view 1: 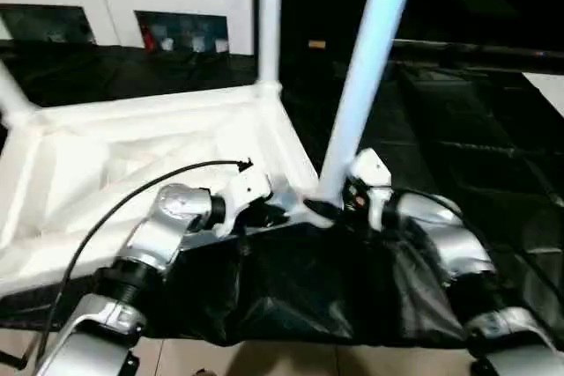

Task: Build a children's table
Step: Rotate leg to tighten

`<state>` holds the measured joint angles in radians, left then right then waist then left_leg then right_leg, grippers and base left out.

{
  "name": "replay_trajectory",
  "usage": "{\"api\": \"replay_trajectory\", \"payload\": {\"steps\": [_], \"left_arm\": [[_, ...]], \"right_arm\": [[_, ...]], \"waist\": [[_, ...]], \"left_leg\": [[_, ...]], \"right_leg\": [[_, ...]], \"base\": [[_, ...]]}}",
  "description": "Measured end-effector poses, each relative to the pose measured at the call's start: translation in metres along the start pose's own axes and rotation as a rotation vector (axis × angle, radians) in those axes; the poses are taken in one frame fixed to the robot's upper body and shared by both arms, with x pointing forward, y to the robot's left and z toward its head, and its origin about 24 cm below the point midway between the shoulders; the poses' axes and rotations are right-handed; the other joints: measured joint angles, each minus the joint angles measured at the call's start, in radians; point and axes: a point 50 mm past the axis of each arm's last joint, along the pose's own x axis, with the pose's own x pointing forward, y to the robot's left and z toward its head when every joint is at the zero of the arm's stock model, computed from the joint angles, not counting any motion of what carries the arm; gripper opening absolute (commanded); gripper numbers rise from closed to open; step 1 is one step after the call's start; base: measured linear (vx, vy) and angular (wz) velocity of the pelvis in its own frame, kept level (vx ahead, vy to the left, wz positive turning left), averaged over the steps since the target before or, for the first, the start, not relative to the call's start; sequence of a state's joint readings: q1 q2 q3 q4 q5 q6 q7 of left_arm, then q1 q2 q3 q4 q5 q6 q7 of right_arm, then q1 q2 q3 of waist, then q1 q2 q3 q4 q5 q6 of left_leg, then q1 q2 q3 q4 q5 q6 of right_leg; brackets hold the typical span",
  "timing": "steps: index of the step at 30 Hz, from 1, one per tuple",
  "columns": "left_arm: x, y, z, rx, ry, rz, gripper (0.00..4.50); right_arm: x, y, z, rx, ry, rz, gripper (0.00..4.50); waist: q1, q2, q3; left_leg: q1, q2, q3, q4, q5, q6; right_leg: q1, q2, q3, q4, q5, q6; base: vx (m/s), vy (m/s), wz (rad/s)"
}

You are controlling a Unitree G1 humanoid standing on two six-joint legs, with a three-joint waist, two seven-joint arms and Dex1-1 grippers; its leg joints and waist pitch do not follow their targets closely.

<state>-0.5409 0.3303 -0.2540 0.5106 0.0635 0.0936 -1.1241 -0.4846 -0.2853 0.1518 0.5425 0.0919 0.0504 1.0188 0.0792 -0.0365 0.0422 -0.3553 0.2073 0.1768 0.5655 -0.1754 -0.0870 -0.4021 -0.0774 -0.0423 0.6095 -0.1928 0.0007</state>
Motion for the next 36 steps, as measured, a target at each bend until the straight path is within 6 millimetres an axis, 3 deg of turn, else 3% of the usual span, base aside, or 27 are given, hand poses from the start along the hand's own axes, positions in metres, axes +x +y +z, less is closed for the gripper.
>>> {"api": "replay_trajectory", "payload": {"steps": [5, 13, 25, 30, 33, 36], "left_arm": [[-0.007, -0.001, -0.004, 0.011, 0.003, -0.074, 0.00], [-0.010, -0.002, -0.007, 0.013, 0.002, -0.116, 0.00], [-0.009, -0.002, -0.006, 0.013, -0.001, -0.118, 0.00], [-0.004, -0.001, -0.007, -0.027, -0.006, -0.001, 0.00], [0.007, 0.000, -0.004, -0.061, 0.000, 0.114, 0.00], [0.016, -0.001, -0.002, -0.085, 0.002, 0.168, 0.00]], "right_arm": [[-0.011, 0.004, 0.001, -0.004, 0.024, 0.102, 2.82], [-0.015, 0.008, 0.000, -0.004, 0.030, 0.131, 2.15], [-0.015, 0.009, 0.000, -0.008, 0.026, 0.123, 2.00], [-0.002, 0.008, -0.005, 0.059, -0.018, -0.055, 1.99], [0.013, 0.003, -0.006, 0.121, -0.040, -0.247, 1.99], [0.021, 0.001, -0.007, 0.162, -0.044, -0.353, 1.99]], "waist": [[0.011, 0.000, 0.000], [0.011, 0.001, 0.000], [0.013, 0.001, -0.001], [0.004, -0.002, -0.001], [-0.017, -0.004, -0.003], [-0.026, -0.004, -0.005]], "left_leg": [[0.001, 0.000, 0.000, 0.000, 0.000, 0.000], [0.001, 0.000, 0.001, 0.000, 0.000, 0.000], [0.001, 0.000, 0.001, 0.000, 0.000, 0.000], [0.005, 0.000, 0.000, 0.000, 0.000, 0.000], [0.006, -0.001, 0.000, 0.001, 0.000, 0.000], [0.006, -0.002, 0.000, 0.001, 0.000, 0.000]], "right_leg": [[0.000, 0.000, 0.000, 0.000, 0.000, 0.000], [0.001, 0.000, 0.000, 0.001, 0.000, 0.000], [0.001, 0.000, 0.000, 0.001, 0.000, 0.000], [0.003, 0.000, 0.001, 0.001, -0.003, 0.004], [0.004, 0.000, 0.002, -0.001, -0.003, 0.005], [0.005, -0.001, 0.003, -0.003, -0.003, 0.005]], "base": [[0.000, 0.000, 0.00], [0.000, 0.000, 0.00], [0.000, 0.000, 0.00], [0.000, 0.000, 0.00], [0.000, 0.000, 0.00], [0.000, 0.000, 0.00]]}}
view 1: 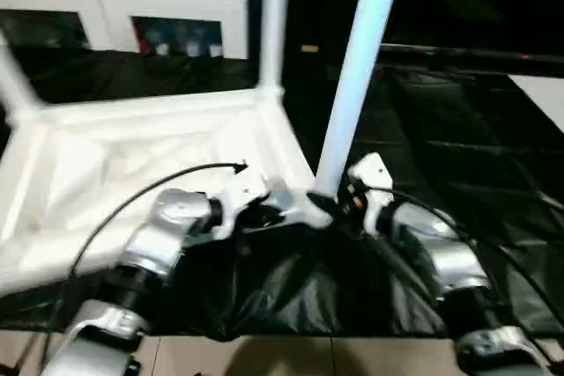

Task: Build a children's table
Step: Rotate leg to tighten

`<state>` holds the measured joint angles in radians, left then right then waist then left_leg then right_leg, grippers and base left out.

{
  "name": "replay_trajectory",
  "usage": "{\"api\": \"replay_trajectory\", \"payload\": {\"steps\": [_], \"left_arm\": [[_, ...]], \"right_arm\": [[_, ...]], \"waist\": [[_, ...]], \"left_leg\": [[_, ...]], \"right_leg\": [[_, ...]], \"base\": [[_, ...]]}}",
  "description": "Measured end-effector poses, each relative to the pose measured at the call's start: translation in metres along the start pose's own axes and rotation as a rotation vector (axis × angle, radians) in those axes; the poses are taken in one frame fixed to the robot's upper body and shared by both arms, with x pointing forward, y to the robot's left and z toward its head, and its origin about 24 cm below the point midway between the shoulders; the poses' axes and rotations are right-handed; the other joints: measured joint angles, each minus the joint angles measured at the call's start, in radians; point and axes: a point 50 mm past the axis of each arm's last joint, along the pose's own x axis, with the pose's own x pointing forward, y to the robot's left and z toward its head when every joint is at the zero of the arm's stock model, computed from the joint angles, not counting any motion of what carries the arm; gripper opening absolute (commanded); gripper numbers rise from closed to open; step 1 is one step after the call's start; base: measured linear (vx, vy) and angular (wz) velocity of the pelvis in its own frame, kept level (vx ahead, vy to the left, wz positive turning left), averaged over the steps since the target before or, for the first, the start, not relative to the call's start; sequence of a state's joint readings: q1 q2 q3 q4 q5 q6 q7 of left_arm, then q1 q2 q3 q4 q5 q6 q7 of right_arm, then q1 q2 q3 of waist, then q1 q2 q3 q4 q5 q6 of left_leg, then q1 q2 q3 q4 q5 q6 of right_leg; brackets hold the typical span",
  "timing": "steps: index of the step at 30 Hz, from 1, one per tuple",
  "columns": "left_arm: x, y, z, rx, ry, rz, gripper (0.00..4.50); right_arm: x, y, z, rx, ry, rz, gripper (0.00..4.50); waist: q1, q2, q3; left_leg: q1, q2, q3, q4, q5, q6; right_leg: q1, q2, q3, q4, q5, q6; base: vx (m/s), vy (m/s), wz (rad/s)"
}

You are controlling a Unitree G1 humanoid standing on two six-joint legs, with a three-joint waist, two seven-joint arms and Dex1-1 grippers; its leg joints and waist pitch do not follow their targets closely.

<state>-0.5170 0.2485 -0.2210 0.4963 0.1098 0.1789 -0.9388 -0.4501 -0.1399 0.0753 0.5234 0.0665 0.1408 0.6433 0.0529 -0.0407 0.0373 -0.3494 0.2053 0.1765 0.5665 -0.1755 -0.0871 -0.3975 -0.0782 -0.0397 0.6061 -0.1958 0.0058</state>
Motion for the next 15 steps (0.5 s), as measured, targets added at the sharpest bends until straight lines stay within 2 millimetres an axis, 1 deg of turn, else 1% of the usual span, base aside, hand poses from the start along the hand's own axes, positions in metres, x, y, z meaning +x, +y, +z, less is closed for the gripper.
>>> {"api": "replay_trajectory", "payload": {"steps": [2, 3, 7, 8, 9, 10, 12, 13, 14, 15], "left_arm": [[0.008, -0.001, 0.002, -0.020, 0.008, 0.063, 0.00], [0.011, -0.001, 0.003, -0.025, 0.009, 0.082, 0.00], [0.017, -0.003, 0.006, -0.040, 0.010, 0.119, 0.00], [0.017, -0.003, 0.006, -0.040, 0.011, 0.121, 0.00], [0.017, -0.002, 0.006, -0.038, 0.012, 0.128, 0.00], [0.017, -0.002, 0.007, -0.036, 0.012, 0.128, 0.00], [0.017, -0.002, 0.007, -0.033, 0.013, 0.129, 0.00], [0.017, -0.002, 0.008, -0.033, 0.012, 0.129, 0.00], [0.017, -0.002, 0.008, -0.032, 0.012, 0.128, 0.00], [0.017, -0.002, 0.008, -0.030, 0.011, 0.124, 0.00]], "right_arm": [[0.015, 0.002, 0.004, 0.044, -0.006, -0.104, 1.99], [0.019, 0.001, 0.006, 0.048, 0.000, -0.133, 1.99], [0.026, 0.001, 0.008, 0.062, 0.004, -0.192, 1.99], [0.027, 0.001, 0.008, 0.064, 0.004, -0.195, 2.34], [0.029, 0.001, 0.009, 0.067, 0.001, -0.201, 2.55], [0.029, 0.001, 0.010, 0.066, -0.001, -0.202, 2.69], [0.030, 0.002, 0.010, 0.083, -0.013, -0.200, 2.77], [0.030, 0.002, 0.010, 0.085, -0.015, -0.198, 3.03], [0.030, 0.002, 0.010, 0.087, -0.016, -0.196, 3.03], [0.030, 0.002, 0.010, 0.089, -0.018, -0.188, 3.14]], "waist": [[-0.011, 0.001, -0.002], [-0.015, 0.001, -0.002], [-0.020, 0.003, -0.004], [-0.020, 0.004, -0.004], [-0.021, 0.004, -0.004], [-0.021, 0.003, -0.004], [-0.021, 0.003, -0.004], [-0.021, 0.003, -0.004], [-0.021, 0.003, -0.004], [-0.019, 0.003, -0.004]], "left_leg": [[0.000, 0.000, -0.001, 0.000, 0.000, 0.000], [0.000, 0.000, -0.001, 0.000, 0.000, 0.000], [-0.001, 0.000, -0.002, -0.002, 0.000, 0.000], [-0.001, 0.000, -0.002, -0.002, 0.000, 0.000], [-0.002, -0.001, -0.002, -0.002, 0.000, 0.000], [-0.002, -0.001, -0.002, -0.001, 0.000, 0.000], [-0.002, 0.000, -0.002, -0.001, 0.000, 0.000], [-0.002, 0.000, -0.002, -0.002, 0.000, 0.000], [-0.002, -0.001, -0.002, -0.002, 0.000, 0.000], [-0.002, 0.000, -0.002, -0.002, 0.000, 0.000]], "right_leg": [[0.000, 0.000, 0.000, -0.001, 0.000, 0.000], [0.000, 0.000, -0.001, -0.002, 0.000, 0.000], [0.001, 0.000, -0.002, -0.010, 0.000, 0.000], [0.000, 0.000, -0.002, -0.010, 0.000, 0.000], [0.000, 0.000, -0.002, -0.011, 0.000, 0.000], [0.000, 0.000, -0.002, -0.011, 0.000, 0.000], [-0.001, 0.000, -0.002, -0.012, 0.000, 0.000], [0.000, 0.000, -0.002, -0.011, 0.000, 0.000], [0.000, 0.000, -0.002, -0.011, 0.000, 0.000], [0.000, 0.000, -0.002, -0.011, 0.000, 0.000]], "base": [[0.000, 0.000, 0.00], [0.000, 0.000, 0.00], [0.000, 0.000, 0.00], [0.000, 0.000, 0.00], [0.000, 0.000, 0.00], [0.000, 0.000, 0.00], [0.000, 0.000, 0.00], [0.000, 0.000, 0.00], [0.000, 0.000, 0.00], [0.000, 0.000, 0.00]]}}
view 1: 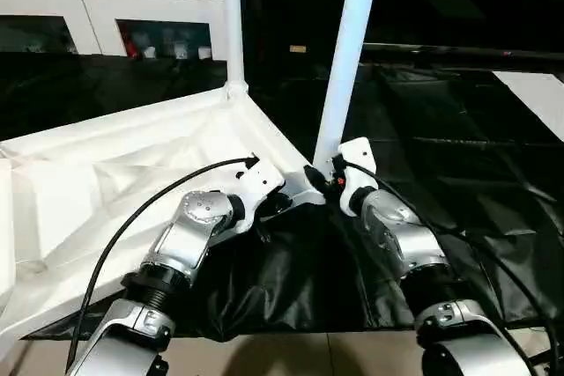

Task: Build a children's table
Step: Rotate leg to tighten

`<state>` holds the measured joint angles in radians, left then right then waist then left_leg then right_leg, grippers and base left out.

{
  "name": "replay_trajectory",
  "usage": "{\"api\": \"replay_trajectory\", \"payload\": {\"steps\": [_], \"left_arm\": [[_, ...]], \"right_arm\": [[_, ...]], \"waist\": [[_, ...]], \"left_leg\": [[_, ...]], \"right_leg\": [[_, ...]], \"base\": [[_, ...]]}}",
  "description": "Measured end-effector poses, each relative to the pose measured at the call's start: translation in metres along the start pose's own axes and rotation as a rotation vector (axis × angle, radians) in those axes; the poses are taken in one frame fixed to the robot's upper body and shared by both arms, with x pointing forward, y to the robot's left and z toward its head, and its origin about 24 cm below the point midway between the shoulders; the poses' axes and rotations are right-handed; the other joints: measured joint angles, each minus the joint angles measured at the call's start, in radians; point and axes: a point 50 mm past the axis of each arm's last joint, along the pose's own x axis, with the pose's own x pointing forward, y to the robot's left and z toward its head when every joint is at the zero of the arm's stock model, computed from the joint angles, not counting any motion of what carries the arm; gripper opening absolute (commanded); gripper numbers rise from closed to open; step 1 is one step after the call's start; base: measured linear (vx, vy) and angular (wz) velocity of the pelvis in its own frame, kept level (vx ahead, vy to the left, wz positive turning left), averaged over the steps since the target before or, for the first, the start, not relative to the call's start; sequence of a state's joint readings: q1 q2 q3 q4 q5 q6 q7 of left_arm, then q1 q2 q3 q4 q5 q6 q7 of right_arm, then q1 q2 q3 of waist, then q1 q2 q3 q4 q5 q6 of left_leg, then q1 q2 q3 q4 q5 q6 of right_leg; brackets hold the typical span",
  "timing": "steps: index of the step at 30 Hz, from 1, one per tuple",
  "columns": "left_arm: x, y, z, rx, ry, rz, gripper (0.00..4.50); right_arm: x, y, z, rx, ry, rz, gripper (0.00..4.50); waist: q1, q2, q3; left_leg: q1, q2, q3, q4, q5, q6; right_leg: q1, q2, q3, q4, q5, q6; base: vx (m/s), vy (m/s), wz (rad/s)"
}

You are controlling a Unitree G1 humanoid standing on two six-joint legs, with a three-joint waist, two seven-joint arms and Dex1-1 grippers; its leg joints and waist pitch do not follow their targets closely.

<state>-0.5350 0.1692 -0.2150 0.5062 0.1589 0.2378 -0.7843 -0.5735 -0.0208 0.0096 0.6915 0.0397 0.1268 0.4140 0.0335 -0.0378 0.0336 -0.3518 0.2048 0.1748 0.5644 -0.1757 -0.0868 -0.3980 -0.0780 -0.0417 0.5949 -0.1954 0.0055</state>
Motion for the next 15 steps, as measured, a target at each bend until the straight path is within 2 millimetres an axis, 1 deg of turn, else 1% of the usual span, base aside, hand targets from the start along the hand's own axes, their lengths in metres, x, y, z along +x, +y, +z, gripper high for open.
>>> {"api": "replay_trajectory", "payload": {"steps": [1, 2, 3, 4, 7, 10, 12, 15], "left_arm": [[0.000, 0.000, 0.000, 0.002, -0.001, -0.005, 0.00], [0.000, 0.000, 0.001, 0.003, -0.003, -0.011, 0.00], [-0.001, 0.000, 0.001, 0.008, -0.005, -0.019, 0.00], [-0.002, 0.000, 0.001, 0.010, -0.007, -0.031, 0.00], [-0.009, 0.000, -0.001, 0.032, -0.015, -0.086, 0.00], [-0.017, 0.001, -0.002, 0.067, -0.026, -0.164, 0.00], [-0.024, 0.002, -0.004, 0.089, -0.031, -0.212, 0.00], [-0.029, 0.003, -0.005, 0.112, -0.033, -0.276, 0.00]], "right_arm": [[0.000, 0.000, 0.000, -0.001, 0.000, 0.005, 3.14], [0.000, 0.000, 0.000, -0.003, 0.000, 0.007, 3.34], [-0.001, -0.001, 0.000, -0.010, 0.000, 0.017, 3.34], [-0.003, -0.003, 0.000, -0.025, 0.006, 0.042, 3.52], [-0.011, -0.007, -0.004, -0.079, 0.029, 0.134, 3.52], [-0.023, -0.012, -0.012, -0.132, 0.072, 0.240, 3.52], [-0.031, -0.015, -0.011, -0.178, 0.077, 0.330, 3.52], [-0.044, -0.019, -0.011, -0.231, 0.099, 0.439, 3.52]], "waist": [[0.001, 0.000, 0.000], [0.002, 0.000, 0.000], [0.002, 0.000, 0.000], [0.003, 0.000, 0.000], [0.011, 0.000, 0.000], [0.028, 0.001, 0.000], [0.033, 0.003, 0.002], [0.037, 0.003, 0.002]], "left_leg": [[0.000, 0.000, 0.000, 0.000, 0.000, 0.000], [0.000, 0.000, 0.000, -0.001, 0.000, 0.000], [0.000, 0.000, 0.000, -0.002, 0.000, 0.000], [-0.001, 0.000, 0.000, -0.002, 0.000, 0.000], [-0.001, 0.001, 0.000, -0.006, 0.000, 0.000], [-0.003, 0.002, 0.001, -0.009, 0.000, 0.000], [-0.006, 0.003, 0.001, -0.008, 0.000, 0.000], [-0.009, 0.003, 0.003, -0.005, -0.001, 0.002]], "right_leg": [[0.000, 0.000, 0.000, 0.000, 0.000, 0.000], [0.000, 0.000, 0.000, 0.000, 0.000, 0.000], [0.000, 0.000, 0.000, 0.001, 0.001, -0.001], [-0.001, 0.000, -0.001, 0.001, 0.003, -0.001], [-0.001, 0.001, -0.002, 0.002, 0.006, -0.001], [-0.003, 0.001, -0.003, 0.002, 0.008, -0.004], [-0.004, 0.002, -0.003, 0.002, 0.006, -0.004], [-0.004, 0.001, -0.002, 0.000, 0.005, -0.005]], "base": [[0.000, 0.000, 0.00], [0.000, 0.000, 0.00], [0.000, 0.000, 0.00], [0.000, 0.000, 0.00], [0.000, 0.000, 0.00], [0.000, 0.000, 0.00], [0.000, 0.000, 0.00], [0.000, 0.000, 0.00]]}}
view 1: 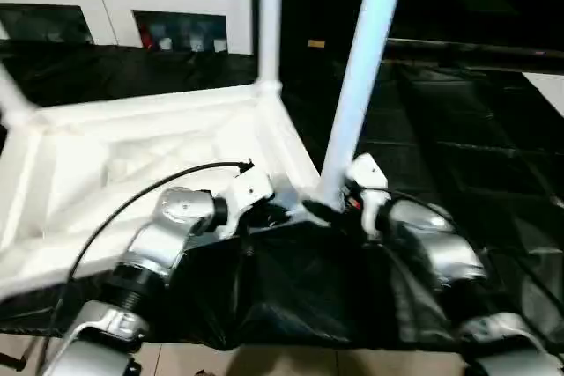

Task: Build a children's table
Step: Rotate leg to tighten

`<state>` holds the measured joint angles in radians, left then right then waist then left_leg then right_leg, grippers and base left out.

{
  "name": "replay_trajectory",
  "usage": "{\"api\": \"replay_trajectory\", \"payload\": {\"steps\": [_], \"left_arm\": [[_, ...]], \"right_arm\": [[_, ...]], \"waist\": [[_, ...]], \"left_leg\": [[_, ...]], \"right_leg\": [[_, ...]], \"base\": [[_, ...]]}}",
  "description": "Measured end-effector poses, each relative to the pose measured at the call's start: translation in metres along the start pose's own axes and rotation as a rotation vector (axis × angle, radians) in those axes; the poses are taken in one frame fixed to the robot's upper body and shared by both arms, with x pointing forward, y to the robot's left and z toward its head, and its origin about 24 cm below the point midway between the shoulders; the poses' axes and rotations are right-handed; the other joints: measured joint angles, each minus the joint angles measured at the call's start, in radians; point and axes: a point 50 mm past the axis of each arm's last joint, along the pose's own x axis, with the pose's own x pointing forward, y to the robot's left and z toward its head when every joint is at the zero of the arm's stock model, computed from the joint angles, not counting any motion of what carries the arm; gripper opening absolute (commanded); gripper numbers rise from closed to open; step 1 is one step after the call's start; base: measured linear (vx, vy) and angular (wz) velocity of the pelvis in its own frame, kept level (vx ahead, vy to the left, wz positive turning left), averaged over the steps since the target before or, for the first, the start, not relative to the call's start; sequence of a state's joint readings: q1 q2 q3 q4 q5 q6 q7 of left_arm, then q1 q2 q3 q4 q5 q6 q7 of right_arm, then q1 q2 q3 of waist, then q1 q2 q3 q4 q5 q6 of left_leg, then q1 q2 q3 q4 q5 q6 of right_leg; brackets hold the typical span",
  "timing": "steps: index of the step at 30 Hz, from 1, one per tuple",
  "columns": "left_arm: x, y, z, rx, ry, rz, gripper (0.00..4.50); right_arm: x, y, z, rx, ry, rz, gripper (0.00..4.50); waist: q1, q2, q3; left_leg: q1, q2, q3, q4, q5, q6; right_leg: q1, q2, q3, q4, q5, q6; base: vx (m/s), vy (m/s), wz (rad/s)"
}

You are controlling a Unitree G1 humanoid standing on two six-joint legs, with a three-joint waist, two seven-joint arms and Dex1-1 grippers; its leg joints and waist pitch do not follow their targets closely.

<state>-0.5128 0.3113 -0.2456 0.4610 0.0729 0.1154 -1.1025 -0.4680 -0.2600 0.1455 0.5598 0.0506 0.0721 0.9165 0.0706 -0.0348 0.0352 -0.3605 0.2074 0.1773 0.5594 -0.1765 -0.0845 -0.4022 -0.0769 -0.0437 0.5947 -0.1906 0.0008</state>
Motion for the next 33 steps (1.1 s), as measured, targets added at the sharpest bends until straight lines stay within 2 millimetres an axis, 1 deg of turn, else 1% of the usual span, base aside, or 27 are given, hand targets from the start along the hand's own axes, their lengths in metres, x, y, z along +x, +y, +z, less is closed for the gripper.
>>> {"api": "replay_trajectory", "payload": {"steps": [3, 4, 6, 9, 10, 14, 22, 24, 27, 28, 31, 33], "left_arm": [[-0.005, -0.001, -0.001, 0.018, 0.006, -0.056, 0.00], [-0.006, -0.002, -0.002, 0.021, 0.007, -0.067, 0.00], [-0.008, -0.002, -0.003, 0.020, 0.008, -0.090, 0.00], [-0.011, -0.004, -0.005, 0.015, 0.009, -0.134, 0.00], [-0.011, -0.004, -0.006, 0.015, 0.010, -0.144, 0.00], [-0.012, -0.005, -0.006, 0.021, 0.011, -0.176, 0.00], [-0.012, -0.005, -0.007, 0.023, 0.011, -0.181, 0.00], [-0.011, -0.004, -0.007, 0.027, 0.011, -0.162, 0.00], [-0.008, 0.001, -0.008, 0.014, 0.007, -0.068, 0.00], [-0.007, 0.002, -0.008, 0.010, 0.007, -0.038, 0.00], [0.002, 0.004, -0.006, -0.017, 0.012, 0.059, 0.00], [0.011, 0.005, -0.004, -0.041, 0.015, 0.129, 0.00]], "right_arm": [[-0.009, 0.003, 0.000, -0.048, 0.032, 0.099, 3.52], [-0.010, 0.004, 0.000, -0.053, 0.035, 0.117, 3.20], [-0.014, 0.004, -0.002, -0.049, 0.039, 0.135, 3.20], [-0.018, 0.008, -0.002, -0.056, 0.050, 0.188, 2.87], [-0.019, 0.008, -0.002, -0.058, 0.053, 0.200, 2.84], [-0.020, 0.013, -0.003, -0.058, 0.056, 0.231, 2.73], [-0.019, 0.015, -0.003, -0.058, 0.051, 0.232, 2.72], [-0.017, 0.015, -0.004, -0.053, 0.046, 0.204, 2.71], [-0.007, 0.012, -0.007, 0.002, 0.010, 0.068, 2.70], [-0.003, 0.010, -0.007, 0.020, -0.001, 0.024, 2.70], [0.010, 0.005, -0.006, 0.076, -0.024, -0.129, 2.70], [0.022, 0.002, -0.004, 0.125, -0.038, -0.252, 2.70]], "waist": [[0.003, 0.000, 0.000], [0.004, -0.001, 0.000], [0.005, -0.001, 0.000], [0.011, -0.001, 0.001], [0.012, -0.001, 0.001], [0.019, -0.001, 0.001], [0.019, -0.001, 0.001], [0.017, -0.001, 0.001], [0.011, -0.004, 0.001], [0.007, -0.004, 0.001], [-0.013, -0.005, 0.001], [-0.024, -0.006, 0.001]], "left_leg": [[-0.001, 0.000, 0.001, 0.003, 0.000, 0.003], [-0.001, 0.000, 0.001, 0.004, 0.000, 0.003], [-0.001, 0.001, 0.001, 0.005, -0.001, 0.001], [0.001, 0.001, 0.002, 0.005, -0.001, 0.001], [0.001, 0.001, 0.002, 0.005, -0.001, 0.001], [0.002, 0.001, 0.001, 0.005, -0.001, 0.000], [0.002, 0.001, 0.002, 0.005, -0.001, 0.000], [0.003, 0.001, 0.002, 0.006, -0.001, 0.000], [0.006, 0.001, 0.001, 0.005, 0.000, 0.000], [0.006, 0.001, 0.001, 0.006, 0.000, -0.001], [0.007, 0.000, 0.001, 0.006, 0.000, -0.001], [0.008, -0.001, 0.001, 0.006, 0.000, -0.001]], "right_leg": [[0.000, 0.000, 0.000, 0.000, 0.000, 0.000], [0.000, 0.000, 0.000, 0.001, 0.000, 0.000], [0.000, 0.000, 0.000, 0.002, 0.000, 0.000], [0.000, 0.000, 0.001, 0.004, 0.000, 0.000], [0.000, 0.000, 0.001, 0.005, 0.000, 0.000], [0.000, 0.000, 0.001, 0.006, 0.000, 0.000], [0.001, 0.000, 0.001, 0.006, 0.000, 0.000], [0.001, 0.000, 0.002, 0.007, 0.000, 0.000], [0.002, 0.000, 0.002, 0.008, 0.001, -0.001], [0.002, 0.000, 0.002, 0.008, 0.001, 0.000], [0.003, 0.000, 0.004, 0.007, -0.001, 0.002], [0.003, -0.001, 0.005, 0.007, -0.001, 0.002]], "base": [[0.000, 0.000, 0.00], [0.000, 0.000, 0.00], [0.000, 0.000, 0.00], [0.000, 0.000, 0.00], [0.000, 0.000, 0.00], [0.000, 0.000, 0.00], [0.000, 0.000, 0.00], [0.000, 0.000, 0.00], [0.000, 0.000, 0.00], [0.000, 0.000, 0.00], [0.000, 0.000, 0.00], [0.000, 0.000, 0.00]]}}
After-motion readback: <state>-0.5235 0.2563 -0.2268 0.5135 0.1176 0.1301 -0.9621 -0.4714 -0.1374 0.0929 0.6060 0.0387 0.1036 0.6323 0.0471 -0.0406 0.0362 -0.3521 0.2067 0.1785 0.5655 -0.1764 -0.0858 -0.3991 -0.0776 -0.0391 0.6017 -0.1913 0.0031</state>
